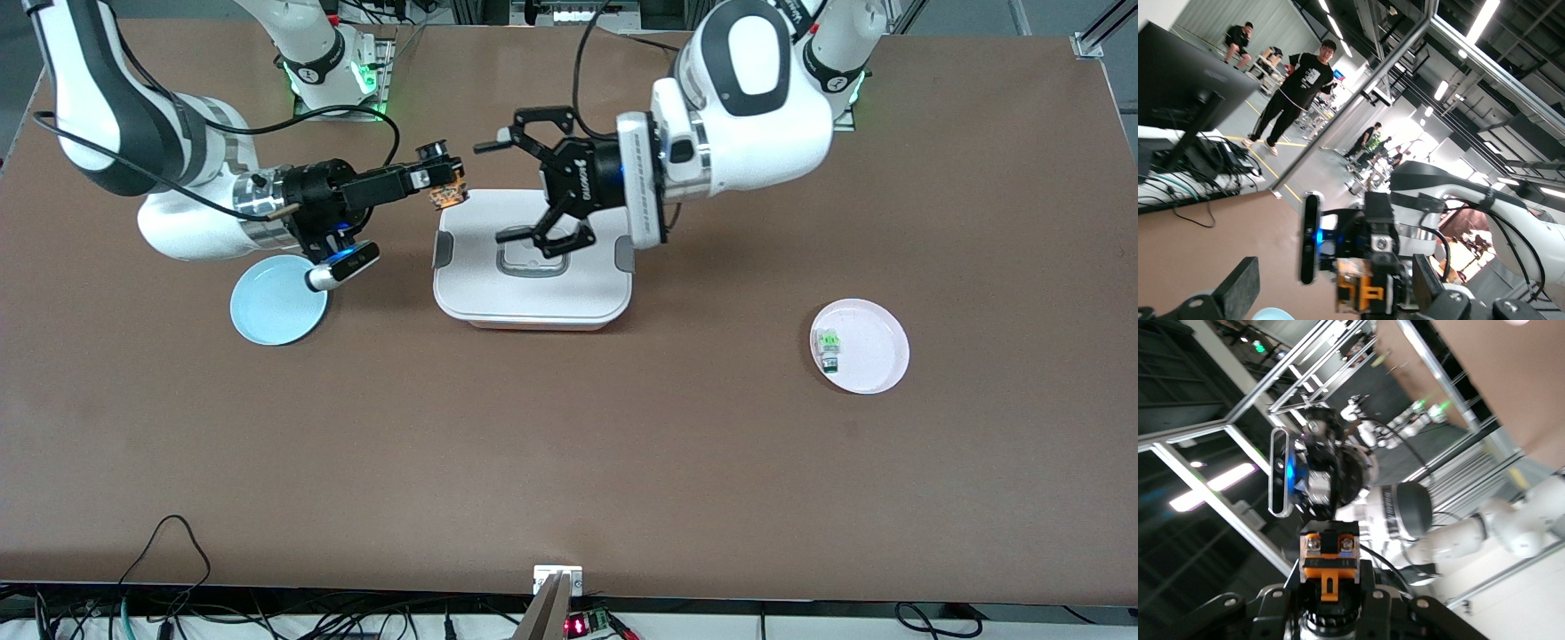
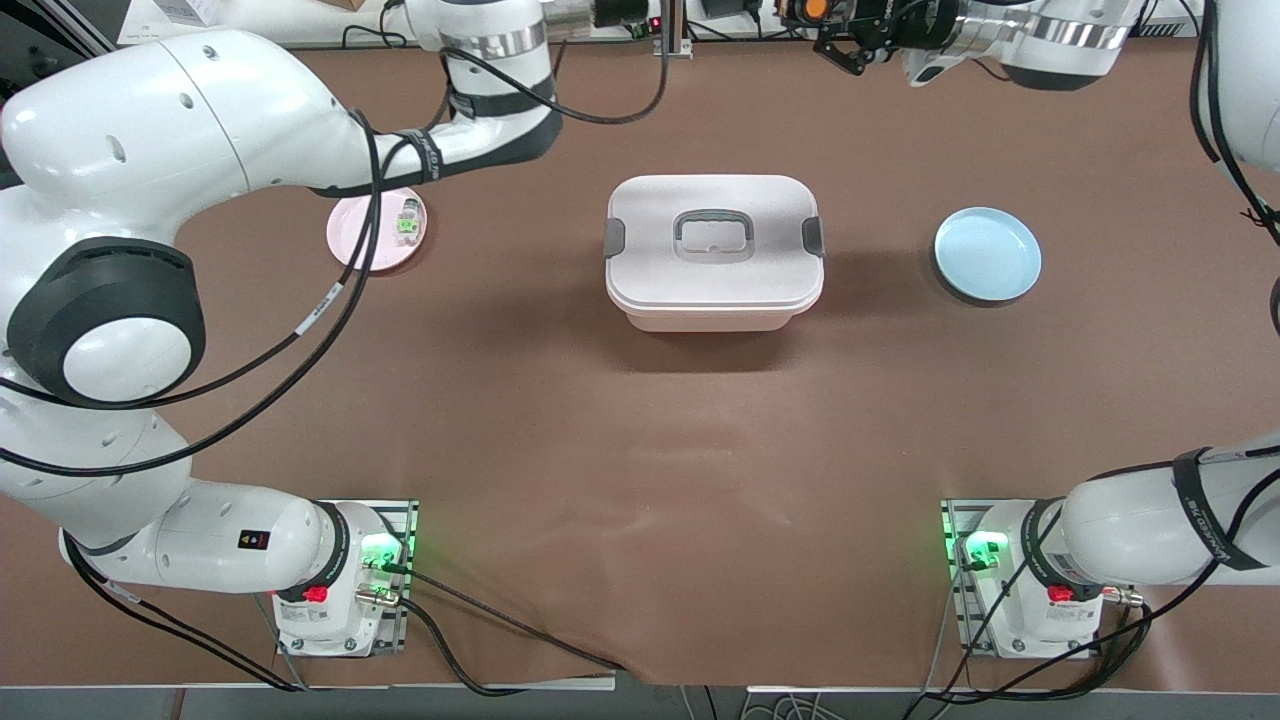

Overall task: Transfer orange switch to right arm and place
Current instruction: 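Carry the switch with the right gripper while the left gripper withdraws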

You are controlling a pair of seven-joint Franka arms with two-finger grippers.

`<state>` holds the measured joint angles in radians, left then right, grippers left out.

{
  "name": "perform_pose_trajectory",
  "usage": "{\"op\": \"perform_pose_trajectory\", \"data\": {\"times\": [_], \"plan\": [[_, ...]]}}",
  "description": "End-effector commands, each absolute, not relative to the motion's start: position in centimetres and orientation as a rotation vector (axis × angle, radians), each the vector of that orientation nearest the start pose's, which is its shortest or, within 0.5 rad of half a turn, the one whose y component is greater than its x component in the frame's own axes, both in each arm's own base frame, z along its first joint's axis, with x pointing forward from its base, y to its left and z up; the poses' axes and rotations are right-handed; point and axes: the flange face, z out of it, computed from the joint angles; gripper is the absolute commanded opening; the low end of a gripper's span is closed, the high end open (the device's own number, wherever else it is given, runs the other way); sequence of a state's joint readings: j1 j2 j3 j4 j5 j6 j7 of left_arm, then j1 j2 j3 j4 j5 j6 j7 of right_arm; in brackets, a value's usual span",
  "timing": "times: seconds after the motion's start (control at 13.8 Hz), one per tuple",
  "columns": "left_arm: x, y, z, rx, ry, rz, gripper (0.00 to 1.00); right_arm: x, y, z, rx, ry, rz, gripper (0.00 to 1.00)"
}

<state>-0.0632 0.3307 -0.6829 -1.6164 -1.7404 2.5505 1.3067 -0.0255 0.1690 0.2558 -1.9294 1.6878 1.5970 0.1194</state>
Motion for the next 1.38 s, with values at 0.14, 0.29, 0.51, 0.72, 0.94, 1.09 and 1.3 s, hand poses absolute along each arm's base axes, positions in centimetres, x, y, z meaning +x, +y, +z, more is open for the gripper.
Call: {"op": "perform_pose_trajectory", "data": {"times": [0.14, 0.29, 0.51, 0.72, 0.94, 1.09, 1.3], "plan": [[59.1, -29.3, 51.5, 1.718, -0.367, 0.939, 1.0, 56.6, 19.6, 49.8, -1.821, 0.097, 0.551, 0.0], [60.8, -23.4, 51.3, 1.751, -0.311, 0.994, 1.0, 56.4, 18.0, 48.7, -2.051, -0.138, 0.452, 0.0], [61.9, -14.6, 51.2, 1.798, -0.329, 1.051, 1.0, 56.3, 15.3, 47.2, -2.355, -0.499, 0.383, 0.0], [62.6, -4.3, 52.0, 1.828, -0.458, 1.049, 1.0, 56.3, 12.9, 46.1, -2.552, -0.87, 0.374, 0.0], [62.3, 1.2, 52.7, 2.044, -0.595, 0.948, 1.0, 56.5, 11.0, 44.6, -2.586, -1.21, 0.355, 0.0], [62.0, 2.8, 52.5, 2.217, -0.614, 0.824, 1.0, 56.3, 10.0, 43.2, -2.552, -1.441, 0.309, 0.0], [61.6, 4.1, 54.3, 2.54, -0.529, 0.619, 1.0, 55.9, 6.1, 39.3, -2.414, -1.73, 0.186, 0.0]]}}
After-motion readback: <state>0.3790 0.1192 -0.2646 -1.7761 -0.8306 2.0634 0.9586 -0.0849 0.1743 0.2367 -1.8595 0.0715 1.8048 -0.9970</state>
